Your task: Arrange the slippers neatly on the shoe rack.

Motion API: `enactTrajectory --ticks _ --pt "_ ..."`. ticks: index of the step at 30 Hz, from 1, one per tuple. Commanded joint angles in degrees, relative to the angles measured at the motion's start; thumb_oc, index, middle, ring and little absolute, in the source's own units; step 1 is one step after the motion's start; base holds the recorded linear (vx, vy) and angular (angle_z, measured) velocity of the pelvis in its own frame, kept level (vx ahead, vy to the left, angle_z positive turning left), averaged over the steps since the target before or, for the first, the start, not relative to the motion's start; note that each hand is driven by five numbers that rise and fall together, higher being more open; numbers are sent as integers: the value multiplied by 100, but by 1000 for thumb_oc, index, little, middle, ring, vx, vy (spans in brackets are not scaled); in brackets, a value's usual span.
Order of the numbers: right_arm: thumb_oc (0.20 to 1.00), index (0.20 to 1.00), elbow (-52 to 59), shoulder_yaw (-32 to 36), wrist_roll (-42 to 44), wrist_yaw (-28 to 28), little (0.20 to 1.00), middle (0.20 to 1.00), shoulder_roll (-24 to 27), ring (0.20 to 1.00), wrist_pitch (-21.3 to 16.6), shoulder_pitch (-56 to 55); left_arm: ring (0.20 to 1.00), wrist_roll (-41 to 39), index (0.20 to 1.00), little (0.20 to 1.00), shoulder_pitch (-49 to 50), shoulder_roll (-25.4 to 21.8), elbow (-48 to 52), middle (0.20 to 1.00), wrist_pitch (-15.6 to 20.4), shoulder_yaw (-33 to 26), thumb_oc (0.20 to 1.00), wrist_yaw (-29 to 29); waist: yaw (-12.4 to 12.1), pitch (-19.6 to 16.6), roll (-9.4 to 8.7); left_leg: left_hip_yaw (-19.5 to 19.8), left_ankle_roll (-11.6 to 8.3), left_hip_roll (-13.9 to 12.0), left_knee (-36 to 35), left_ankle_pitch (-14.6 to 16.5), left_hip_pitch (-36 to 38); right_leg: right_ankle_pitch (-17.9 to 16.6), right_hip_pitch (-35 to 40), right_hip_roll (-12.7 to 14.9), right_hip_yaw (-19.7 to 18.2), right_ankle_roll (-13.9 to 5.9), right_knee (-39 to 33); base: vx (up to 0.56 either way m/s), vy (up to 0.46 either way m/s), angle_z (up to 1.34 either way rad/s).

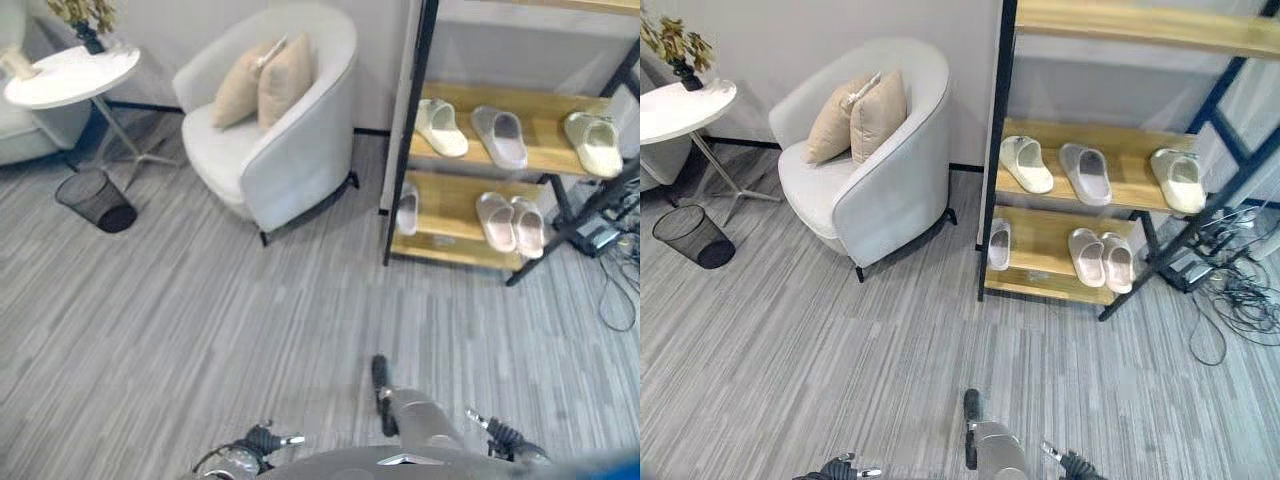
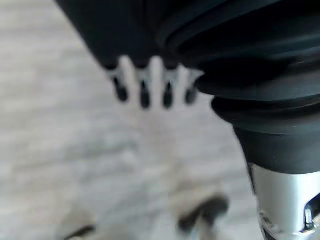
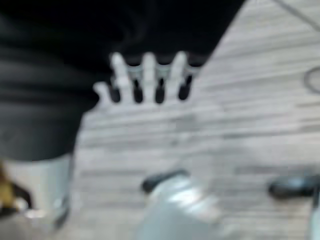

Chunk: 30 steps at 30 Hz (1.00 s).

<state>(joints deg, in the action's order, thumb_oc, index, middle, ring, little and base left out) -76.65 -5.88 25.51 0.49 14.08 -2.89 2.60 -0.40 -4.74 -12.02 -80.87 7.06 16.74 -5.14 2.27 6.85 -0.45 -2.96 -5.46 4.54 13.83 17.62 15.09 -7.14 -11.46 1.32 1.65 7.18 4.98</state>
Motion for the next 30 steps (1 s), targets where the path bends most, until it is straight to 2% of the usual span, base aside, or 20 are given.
enactTrajectory --ticks 1,3,4,5,6,7,8,9,11,14,17,19,20,21,22,26,27,29,30 --pt "1000 1000 -154 -77 -162 23 1000 1000 136 1000 -41 -51 1000 58 1000 1000 18 -14 -58 1000 -25 -90 1000 5 155 -236 111 404 275 -490 -481 -882 -653 588 258 259 -235 -1344 204 176 -319 62" --pt "1000 1000 -195 -17 -87 36 1000 1000 243 1000 -46 -30 1000 107 1000 1000 -3 -24 -2 1000 -10 -13 1000 -7 148 -235 119 447 66 -649 126 -1246 -925 816 480 162 -142 -1175 256 70 -211 50" --pt "1000 1000 -177 -3 -23 1 1000 1000 274 1000 -65 15 1000 123 1000 1000 -86 -30 68 1000 -17 63 1000 -37 149 -161 78 479 -58 -709 827 -1615 -1364 892 574 182 -83 -1080 272 -38 -217 51" --pt "1000 1000 -137 7 76 -39 1000 1000 285 1000 -98 58 1000 119 1000 1000 -183 -30 153 1000 -15 142 1000 -73 145 -56 3 409 -72 -788 1431 -1913 -1715 914 667 183 -43 -967 276 -63 -302 65" --pt "1000 1000 -115 -48 130 -102 1000 1000 322 1000 -109 107 1000 104 1000 1000 -246 -34 237 1000 -25 222 1000 -112 65 50 -128 102 64 -944 1938 -1921 -2024 999 871 137 -24 -835 217 -44 -241 46" --pt "1000 1000 -115 -47 130 -102 1000 1000 321 1000 -110 108 1000 104 1000 1000 -247 -35 237 1000 -26 223 1000 -112 60 53 -123 99 65 -951 1953 -1912 -2028 999 871 131 -27 -836 218 37 -188 -34" --pt "1000 1000 -113 -103 90 -142 1000 1000 334 1000 -124 157 1000 73 1000 1000 -292 -10 261 1000 -30 244 1000 -145 1 58 -159 -69 143 -937 1726 -1722 -2082 1036 960 131 -10 -834 182 156 -34 -51" --pt "1000 1000 -24 -227 -21 -187 1000 1000 255 1000 -174 184 1000 -20 1000 1000 -330 83 283 1000 -8 288 1000 -168 -127 -1 -183 -27 310 -523 703 -1279 -2148 1057 1045 102 2 -937 108 192 -15 -66" --pt "1000 1000 4 -290 -83 -198 1000 1000 175 1000 -182 219 1000 -45 1000 1000 -361 160 230 1000 -4 289 1000 -181 -180 -45 -93 107 333 -331 -337 -1279 -1857 1128 1038 2 -5 -1017 179 148 57 -14" --pt "1000 1000 7 -346 -257 -232 1000 1000 99 1000 -195 152 1000 -1 1000 1000 -299 193 113 1000 -27 294 1000 -200 -145 -210 -74 433 454 -108 -633 -1262 -1630 1145 1010 14 -90 -1110 278 105 72 -40" --pt "1000 1000 33 -389 -303 -237 1000 1000 -5 1000 -183 131 1000 -20 1000 1000 -309 157 92 1000 -30 224 1000 -248 -132 -189 -43 375 528 -117 -723 -1288 -1567 1124 844 47 -215 -1164 527 -9 86 -26" --pt "1000 1000 59 -461 -435 -280 1000 1000 -137 1000 -178 102 1000 -148 1000 1000 -364 123 185 1000 -3 132 1000 -343 -195 -113 2 163 587 -206 -714 -1267 -1580 1126 616 175 7 -1238 876 -136 13 -31" --pt "1000 1000 26 -469 -489 -267 1000 1000 -182 1000 -147 97 1000 -199 1000 1000 -375 83 230 1000 2 83 1000 -400 -242 -87 55 28 583 -324 -731 -1255 -1587 1111 540 485 430 -1304 1017 -115 -56 -68" --pt "1000 1000 26 -469 -489 -267 1000 1000 -182 1000 -147 97 1000 -199 1000 1000 -374 83 230 1000 2 83 1000 -400 -236 -80 53 32 584 -322 -726 -1251 -1581 1120 546 489 435 -1305 1026 -97 -104 -75" --pt "1000 1000 -16 -466 -517 -241 1000 1000 -204 1000 -122 85 1000 -191 1000 1000 -374 62 229 1000 -2 80 1000 -406 -245 -80 72 28 575 -377 -723 -1238 -1574 1097 551 632 489 -1298 1044 -44 -122 -53" --pt "1000 1000 -121 -376 -657 -205 1000 1000 -128 1000 -41 64 1000 -112 1000 1000 -362 2 175 1000 -8 68 1000 -389 -265 -121 127 -27 483 -616 -637 -1137 -1592 807 650 1258 364 -1372 838 -53 -223 -8" --pt "1000 1000 -139 -308 -670 -172 1000 1000 -67 1000 -26 58 1000 -87 1000 1000 -320 -24 144 1000 -6 82 1000 -369 -250 -169 45 -33 406 -649 -548 -1101 -1597 567 754 1410 222 -1470 510 -2 -384 -13" --pt "1000 1000 -149 -226 -674 -146 1000 1000 -38 1000 -23 3 1000 -17 1000 1000 -251 -87 122 1000 28 54 1000 -331 -290 -272 -108 -86 316 -690 -475 -1045 -1579 639 995 1336 59 -1622 76 19 -435 -12" --pt "1000 1000 -170 -257 -709 -133 1000 1000 18 1000 -41 8 1000 -14 1000 1000 -195 -90 127 1000 58 17 1000 -313 -331 -325 -134 -106 217 -849 -459 -1118 -1574 669 1064 1196 90 -1645 -78 -10 -470 -10"
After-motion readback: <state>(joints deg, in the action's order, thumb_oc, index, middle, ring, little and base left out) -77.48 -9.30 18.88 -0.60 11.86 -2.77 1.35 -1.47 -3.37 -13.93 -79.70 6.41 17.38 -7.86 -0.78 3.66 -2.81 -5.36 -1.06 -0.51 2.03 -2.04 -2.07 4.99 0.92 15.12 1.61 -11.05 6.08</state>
